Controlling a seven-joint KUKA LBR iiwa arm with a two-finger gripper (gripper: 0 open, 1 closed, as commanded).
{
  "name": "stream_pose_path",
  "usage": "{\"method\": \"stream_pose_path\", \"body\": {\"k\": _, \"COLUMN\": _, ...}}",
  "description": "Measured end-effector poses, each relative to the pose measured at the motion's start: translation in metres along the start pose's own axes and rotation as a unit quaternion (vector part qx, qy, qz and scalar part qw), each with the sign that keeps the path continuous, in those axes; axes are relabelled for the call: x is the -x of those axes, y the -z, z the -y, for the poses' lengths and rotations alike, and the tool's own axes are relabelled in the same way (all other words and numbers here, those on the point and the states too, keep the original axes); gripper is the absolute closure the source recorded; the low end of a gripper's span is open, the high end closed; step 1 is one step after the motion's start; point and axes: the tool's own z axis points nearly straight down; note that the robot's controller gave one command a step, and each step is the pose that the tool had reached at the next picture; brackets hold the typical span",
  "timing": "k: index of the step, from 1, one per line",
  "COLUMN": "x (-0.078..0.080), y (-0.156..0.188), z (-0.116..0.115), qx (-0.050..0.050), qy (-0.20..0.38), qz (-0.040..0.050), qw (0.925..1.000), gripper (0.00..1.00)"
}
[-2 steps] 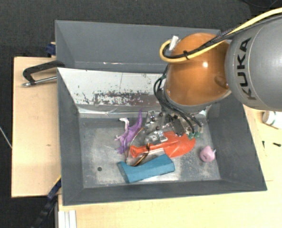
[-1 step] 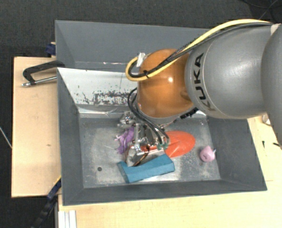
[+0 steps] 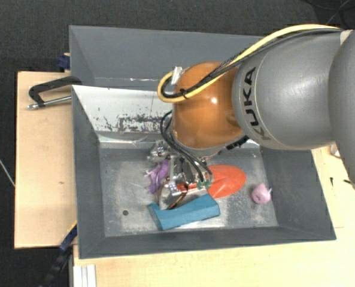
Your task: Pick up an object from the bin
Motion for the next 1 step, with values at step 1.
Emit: {"method": "stream_pose_path", "body": {"k": 1, "x": 0.0188, "y": -0.0514, "z": 0.0458, "qx": 0.000, "qy": 0.024, "qz": 0.0039, "qw": 0.9997, "gripper": 0.00}}
